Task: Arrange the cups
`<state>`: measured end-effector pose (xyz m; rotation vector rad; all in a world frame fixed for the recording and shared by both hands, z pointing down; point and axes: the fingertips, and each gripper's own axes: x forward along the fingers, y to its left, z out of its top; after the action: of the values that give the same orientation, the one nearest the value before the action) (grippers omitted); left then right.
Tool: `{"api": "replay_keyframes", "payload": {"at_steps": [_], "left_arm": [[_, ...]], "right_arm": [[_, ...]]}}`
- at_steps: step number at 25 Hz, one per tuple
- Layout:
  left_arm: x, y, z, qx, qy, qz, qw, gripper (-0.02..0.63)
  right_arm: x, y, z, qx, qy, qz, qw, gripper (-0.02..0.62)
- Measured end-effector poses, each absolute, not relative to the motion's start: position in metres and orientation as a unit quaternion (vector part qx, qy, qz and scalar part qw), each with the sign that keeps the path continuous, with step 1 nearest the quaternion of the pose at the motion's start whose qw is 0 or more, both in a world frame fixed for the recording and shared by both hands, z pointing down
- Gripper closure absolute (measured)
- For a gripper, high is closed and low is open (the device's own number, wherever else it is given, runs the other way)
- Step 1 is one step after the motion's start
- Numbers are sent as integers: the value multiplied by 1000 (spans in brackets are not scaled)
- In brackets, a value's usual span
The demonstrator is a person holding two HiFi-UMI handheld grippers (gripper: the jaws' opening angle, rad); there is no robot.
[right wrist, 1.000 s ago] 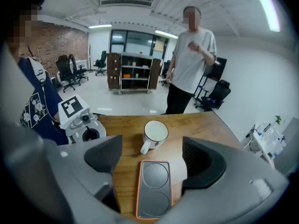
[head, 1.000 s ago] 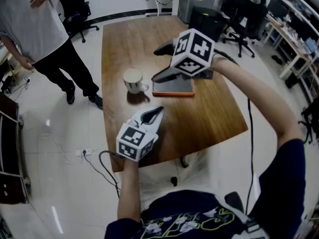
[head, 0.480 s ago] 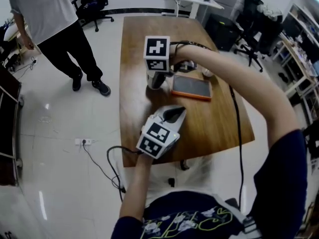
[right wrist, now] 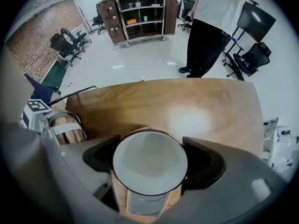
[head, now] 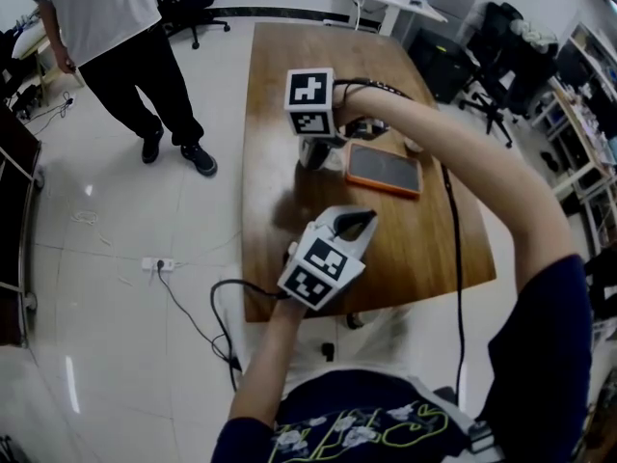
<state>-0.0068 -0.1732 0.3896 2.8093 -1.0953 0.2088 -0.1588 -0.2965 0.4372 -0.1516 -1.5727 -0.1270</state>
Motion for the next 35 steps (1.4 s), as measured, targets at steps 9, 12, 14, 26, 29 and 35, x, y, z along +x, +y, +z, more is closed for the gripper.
{"api": "replay_keyframes", "payload": {"at_steps": [9,12,14,26,29,35], "left_arm": [[-9,-172,397,929,-359,73,62,604],[-10,-171,396,928,-362,71,61,604],[-10,-172,393,928,-363,69,59,604],[-12,-171,401,929,-358,76,59,604],[-13,-171,400,929,-359,75,58,604],[-13,-171,399,928,-360,75,59,604]], "right_arm": [[-163,-301,437,-27,-711,-4,703,190],[-163,-297,429,-35,-713,3,701,190],[-158,-298,418,-34,-714,10,699,190],[-53,-330,386,16,-699,41,714,190],[-21,-332,387,28,-699,60,713,190],[26,-335,400,38,-695,81,714,190]]}}
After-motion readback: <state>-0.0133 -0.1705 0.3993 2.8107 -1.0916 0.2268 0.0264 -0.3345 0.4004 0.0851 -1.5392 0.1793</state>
